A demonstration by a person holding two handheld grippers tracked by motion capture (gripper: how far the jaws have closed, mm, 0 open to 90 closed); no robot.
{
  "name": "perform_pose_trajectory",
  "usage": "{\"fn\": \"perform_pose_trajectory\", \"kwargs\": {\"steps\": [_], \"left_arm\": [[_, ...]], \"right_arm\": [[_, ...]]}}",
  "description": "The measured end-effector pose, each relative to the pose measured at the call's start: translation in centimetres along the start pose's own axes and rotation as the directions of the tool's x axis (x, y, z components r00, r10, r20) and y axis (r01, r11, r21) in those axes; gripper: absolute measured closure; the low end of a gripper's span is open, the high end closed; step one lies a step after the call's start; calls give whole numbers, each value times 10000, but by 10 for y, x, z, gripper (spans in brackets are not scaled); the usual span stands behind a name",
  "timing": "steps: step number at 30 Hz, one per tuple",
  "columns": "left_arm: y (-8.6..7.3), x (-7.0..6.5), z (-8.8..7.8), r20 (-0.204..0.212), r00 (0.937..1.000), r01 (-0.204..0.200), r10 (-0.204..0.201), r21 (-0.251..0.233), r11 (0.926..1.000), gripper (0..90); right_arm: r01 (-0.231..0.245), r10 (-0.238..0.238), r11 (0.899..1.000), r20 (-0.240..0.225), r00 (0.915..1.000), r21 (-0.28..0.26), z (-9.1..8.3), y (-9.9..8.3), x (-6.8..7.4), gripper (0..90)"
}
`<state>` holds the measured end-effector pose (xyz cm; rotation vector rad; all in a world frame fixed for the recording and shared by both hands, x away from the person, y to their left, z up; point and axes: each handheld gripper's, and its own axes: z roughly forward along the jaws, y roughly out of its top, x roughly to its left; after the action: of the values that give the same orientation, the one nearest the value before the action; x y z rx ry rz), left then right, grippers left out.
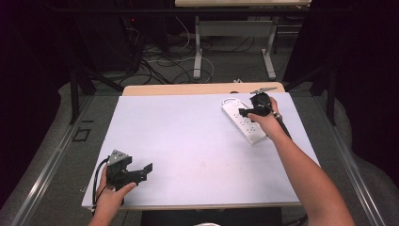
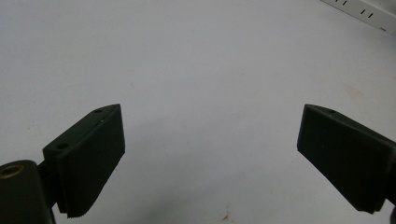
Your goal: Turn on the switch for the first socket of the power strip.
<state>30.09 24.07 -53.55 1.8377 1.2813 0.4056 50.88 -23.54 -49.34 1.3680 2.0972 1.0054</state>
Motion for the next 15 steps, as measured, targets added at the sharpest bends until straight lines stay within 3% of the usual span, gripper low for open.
{"fn": "perform_pose_trajectory", "kwargs": {"steps": [6, 15], "left_arm": [[0, 0, 0, -26, 10000, 30, -30, -18, 10000, 74], [1, 0, 0, -50, 10000, 31, -31, 81, 10000, 74]], "right_arm": [[86, -87, 9999, -153, 9998, -70, -15, 0, 3, 161], [246, -251, 9997, -520, 9983, -88, -27, -9, 12, 109]]}}
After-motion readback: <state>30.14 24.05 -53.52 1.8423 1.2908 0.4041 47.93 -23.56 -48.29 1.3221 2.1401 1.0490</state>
